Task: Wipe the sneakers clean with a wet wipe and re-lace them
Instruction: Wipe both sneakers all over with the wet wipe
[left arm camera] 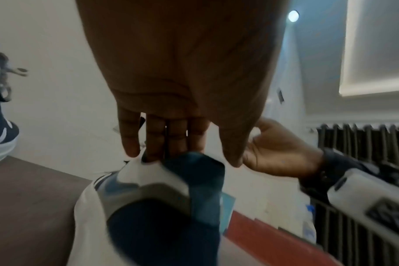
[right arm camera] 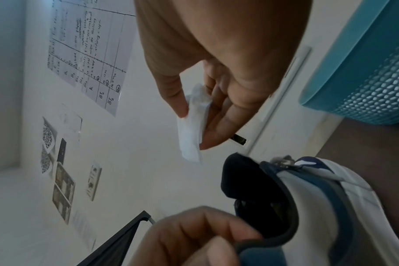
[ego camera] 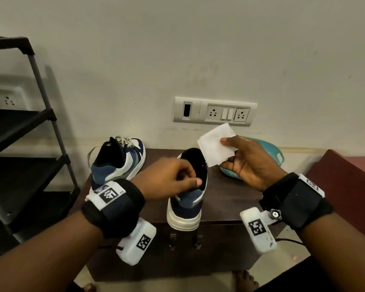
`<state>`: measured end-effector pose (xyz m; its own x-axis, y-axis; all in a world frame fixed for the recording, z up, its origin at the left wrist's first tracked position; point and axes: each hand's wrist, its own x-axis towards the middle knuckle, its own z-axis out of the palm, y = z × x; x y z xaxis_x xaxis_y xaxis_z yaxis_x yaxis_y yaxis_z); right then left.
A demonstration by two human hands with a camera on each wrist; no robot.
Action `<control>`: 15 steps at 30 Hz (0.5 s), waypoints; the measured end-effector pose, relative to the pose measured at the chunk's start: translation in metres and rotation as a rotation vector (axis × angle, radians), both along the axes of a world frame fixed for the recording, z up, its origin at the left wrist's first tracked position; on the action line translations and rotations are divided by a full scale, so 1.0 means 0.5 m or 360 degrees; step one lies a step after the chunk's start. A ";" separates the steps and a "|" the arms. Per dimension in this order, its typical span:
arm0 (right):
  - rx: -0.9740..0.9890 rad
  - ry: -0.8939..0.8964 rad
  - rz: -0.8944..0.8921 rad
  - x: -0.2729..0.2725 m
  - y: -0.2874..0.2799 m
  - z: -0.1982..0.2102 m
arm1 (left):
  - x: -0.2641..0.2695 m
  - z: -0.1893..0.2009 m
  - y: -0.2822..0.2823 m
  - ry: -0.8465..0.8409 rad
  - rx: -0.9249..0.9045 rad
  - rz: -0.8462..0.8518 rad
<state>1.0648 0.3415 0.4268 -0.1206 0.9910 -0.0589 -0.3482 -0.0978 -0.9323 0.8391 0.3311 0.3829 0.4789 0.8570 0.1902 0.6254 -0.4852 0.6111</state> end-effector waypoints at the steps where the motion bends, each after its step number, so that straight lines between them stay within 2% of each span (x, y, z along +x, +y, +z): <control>1: -0.0024 0.0023 -0.0031 0.005 0.000 -0.002 | 0.006 -0.011 -0.008 0.0217 0.0044 -0.0077; 4: -0.0064 0.0023 -0.0079 0.013 -0.003 -0.012 | 0.027 -0.031 -0.018 0.0686 0.0302 -0.0099; 6: -0.0056 -0.0060 -0.0111 0.014 -0.005 -0.021 | 0.033 -0.027 -0.013 0.0696 0.0388 -0.0074; 8: -0.0038 -0.0148 -0.0156 0.017 -0.007 -0.033 | 0.034 -0.018 -0.003 0.0614 0.0290 -0.0071; 10: 0.0014 -0.0288 -0.0219 0.022 -0.006 -0.046 | 0.025 -0.011 0.012 0.0352 0.0134 -0.0031; 15: 0.0409 -0.0763 -0.0391 0.028 -0.002 -0.063 | -0.033 0.016 0.044 -0.0643 -0.0427 0.0050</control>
